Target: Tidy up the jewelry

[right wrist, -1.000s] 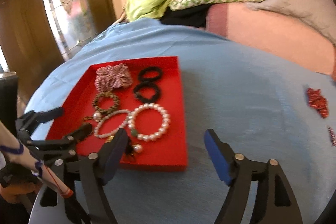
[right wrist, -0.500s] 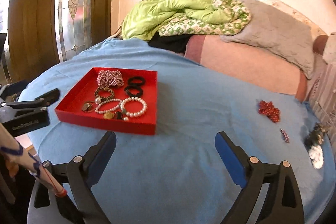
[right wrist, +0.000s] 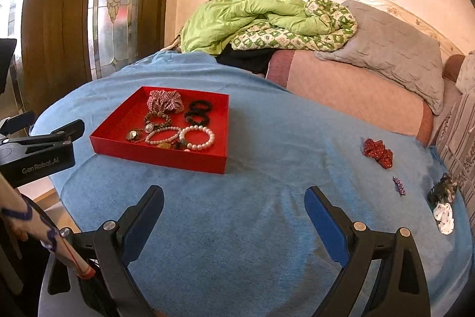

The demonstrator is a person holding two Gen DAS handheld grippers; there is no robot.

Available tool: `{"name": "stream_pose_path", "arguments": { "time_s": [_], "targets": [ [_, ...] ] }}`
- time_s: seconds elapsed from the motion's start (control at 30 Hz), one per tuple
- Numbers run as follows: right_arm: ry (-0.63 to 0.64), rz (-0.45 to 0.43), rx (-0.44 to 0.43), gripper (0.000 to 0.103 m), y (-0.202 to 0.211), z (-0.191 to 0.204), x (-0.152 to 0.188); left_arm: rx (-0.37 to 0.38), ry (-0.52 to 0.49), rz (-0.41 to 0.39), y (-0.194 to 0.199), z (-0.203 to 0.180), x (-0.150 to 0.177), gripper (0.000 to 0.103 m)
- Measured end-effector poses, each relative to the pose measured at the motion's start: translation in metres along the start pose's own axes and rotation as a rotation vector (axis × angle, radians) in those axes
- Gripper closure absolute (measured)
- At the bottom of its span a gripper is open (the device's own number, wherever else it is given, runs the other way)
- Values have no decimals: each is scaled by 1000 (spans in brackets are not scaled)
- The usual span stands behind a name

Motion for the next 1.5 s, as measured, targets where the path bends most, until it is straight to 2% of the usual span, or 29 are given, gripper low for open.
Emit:
{"name": "stream_pose_path", "arguments": {
  "time_s": [0.5, 1.5],
  "targets": [
    [25, 29, -21, 5, -9, 10, 5, 31, 11, 42, -12, -2, 1, 0],
    [31, 33, -22, 5, -7, 14, 6, 25, 5, 45, -10, 1, 1, 0]
  ]
}}
Point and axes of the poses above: each gripper's, at about its wrist camera, not at the fingertips, and y roughly against the way its jaws point, z to its left, x to its underside, the point moved 5 cm from there along -y, roughly the way its jaws point, and after that the axes turned 9 degrees about x, right-handed, at the moved point
